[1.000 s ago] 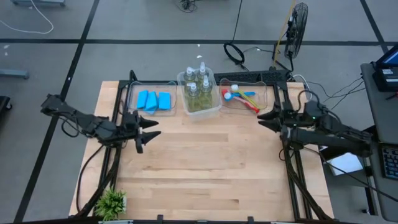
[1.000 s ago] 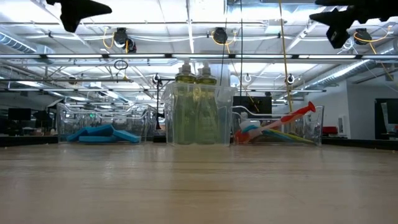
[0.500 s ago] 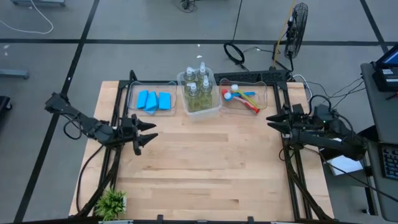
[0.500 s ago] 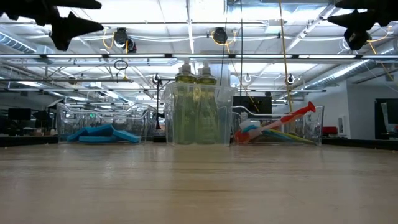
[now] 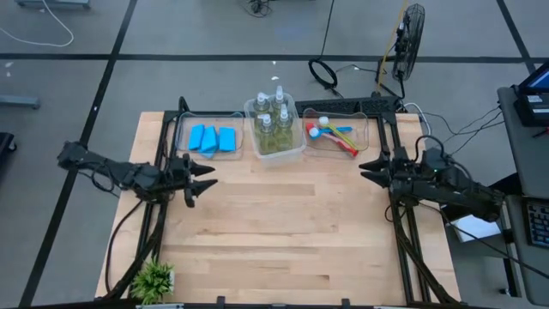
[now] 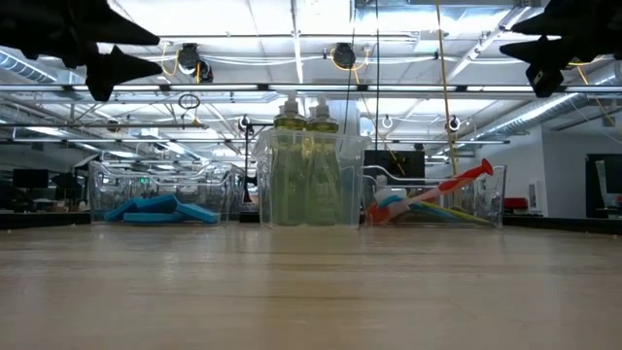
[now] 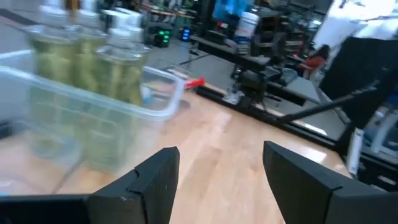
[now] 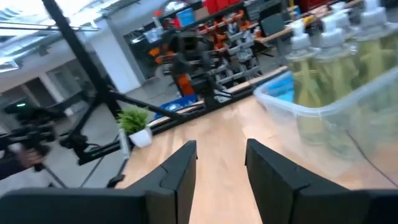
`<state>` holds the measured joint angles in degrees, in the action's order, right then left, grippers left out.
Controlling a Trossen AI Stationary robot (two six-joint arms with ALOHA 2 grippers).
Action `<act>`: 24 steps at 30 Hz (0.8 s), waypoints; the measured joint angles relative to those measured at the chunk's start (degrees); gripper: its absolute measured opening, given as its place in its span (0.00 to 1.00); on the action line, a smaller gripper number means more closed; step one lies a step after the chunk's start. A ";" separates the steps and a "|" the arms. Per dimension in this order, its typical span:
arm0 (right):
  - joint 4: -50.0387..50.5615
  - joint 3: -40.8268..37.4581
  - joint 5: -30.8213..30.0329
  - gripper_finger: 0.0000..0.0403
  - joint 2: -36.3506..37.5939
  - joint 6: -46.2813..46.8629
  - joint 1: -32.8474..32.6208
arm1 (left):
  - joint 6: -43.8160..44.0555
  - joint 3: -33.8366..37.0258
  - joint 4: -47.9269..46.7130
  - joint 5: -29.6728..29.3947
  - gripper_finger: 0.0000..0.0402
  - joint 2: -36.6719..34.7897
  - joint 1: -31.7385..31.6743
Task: Pick & Place Kitchen Sink Supplies
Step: Return to Home Position
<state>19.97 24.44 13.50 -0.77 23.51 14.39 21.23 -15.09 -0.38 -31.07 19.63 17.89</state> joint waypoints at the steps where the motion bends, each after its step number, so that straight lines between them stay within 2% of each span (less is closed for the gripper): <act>1: 0.01 0.20 0.42 0.32 0.24 -0.04 0.00 | 0.25 0.00 -1.95 0.01 0.58 -1.77 -0.78; 10: 3.83 0.37 1.44 0.32 0.61 -0.20 0.00 | -2.54 -0.02 -13.17 1.58 0.58 -19.42 -2.38; 17: 1.09 -2.90 -5.84 0.32 0.51 -1.01 0.02 | -2.19 -0.02 -17.02 -0.33 0.58 -18.62 -2.38; 24: -9.39 -11.30 -6.04 0.32 0.53 1.12 0.02 | -2.69 0.00 -17.58 -1.62 0.58 -18.98 -2.38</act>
<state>10.58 13.14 7.46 -0.23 24.62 14.41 18.54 -15.09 -17.97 -32.69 0.65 15.51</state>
